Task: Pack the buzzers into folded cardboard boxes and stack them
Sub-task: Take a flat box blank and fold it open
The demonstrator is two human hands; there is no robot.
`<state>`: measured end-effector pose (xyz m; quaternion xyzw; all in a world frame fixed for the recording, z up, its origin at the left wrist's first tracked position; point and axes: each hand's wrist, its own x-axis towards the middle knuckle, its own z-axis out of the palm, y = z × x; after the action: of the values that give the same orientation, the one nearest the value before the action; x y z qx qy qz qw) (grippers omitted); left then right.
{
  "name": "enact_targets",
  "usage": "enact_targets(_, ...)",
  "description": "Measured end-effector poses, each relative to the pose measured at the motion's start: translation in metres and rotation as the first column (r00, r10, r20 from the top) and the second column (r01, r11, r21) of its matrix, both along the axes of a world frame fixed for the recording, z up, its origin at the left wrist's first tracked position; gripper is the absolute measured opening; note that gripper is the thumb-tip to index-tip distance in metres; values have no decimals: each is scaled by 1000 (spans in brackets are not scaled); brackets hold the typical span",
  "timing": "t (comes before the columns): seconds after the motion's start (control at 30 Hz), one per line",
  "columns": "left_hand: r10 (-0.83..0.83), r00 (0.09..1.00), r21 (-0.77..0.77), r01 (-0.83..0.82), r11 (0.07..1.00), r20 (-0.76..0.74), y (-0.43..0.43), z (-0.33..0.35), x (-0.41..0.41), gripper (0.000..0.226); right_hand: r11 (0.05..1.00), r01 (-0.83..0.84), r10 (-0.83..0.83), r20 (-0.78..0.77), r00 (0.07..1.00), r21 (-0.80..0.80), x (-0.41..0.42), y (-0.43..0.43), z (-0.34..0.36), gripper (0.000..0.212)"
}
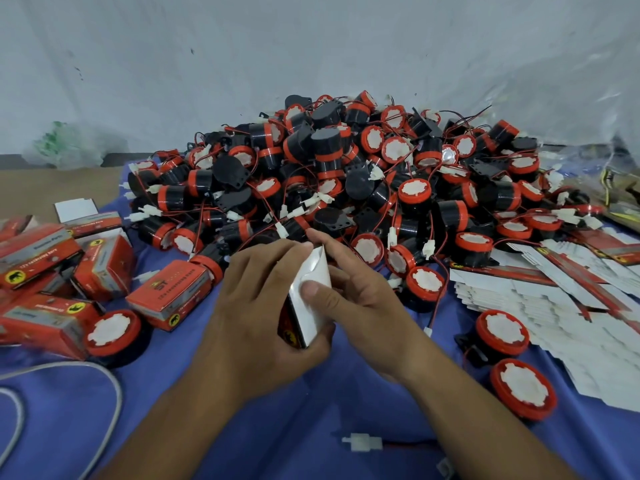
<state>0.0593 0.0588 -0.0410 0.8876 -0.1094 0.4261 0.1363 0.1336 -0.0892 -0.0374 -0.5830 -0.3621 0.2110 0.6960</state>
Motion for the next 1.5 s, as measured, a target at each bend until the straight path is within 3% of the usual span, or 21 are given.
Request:
enact_targets(0.6,-62,998,-16,62,998,17,6,0,1,72,992,-9,31,180,983,-124,1,-7,5,53)
enact_targets(1.03,-16,1000,-112,19,994,26,7,-4,-1,75,991,-112,122,-140,983,79,2,-1,0,48)
enact_targets(1.17,-27,999,-93,31,995,40,3,-4,-2,74,998,-49,51,-64,997,28,2,-5,3,55)
enact_targets(1.37,-33,999,-85,35,996,20,2,-3,-1,76,1000,4,-9,-179,984,-31,3,-2,1,65)
enact_targets(1.43,-117,992,-90,113,989,-37,1,-5,0,79,996,-3,-1,-45,999,-89,7,-9,6,55)
enact_targets(1.5,-190,968,-110,174,979,-165,6,-7,-2,85,971,90,-34,246,969,-223,11,-17,9,60)
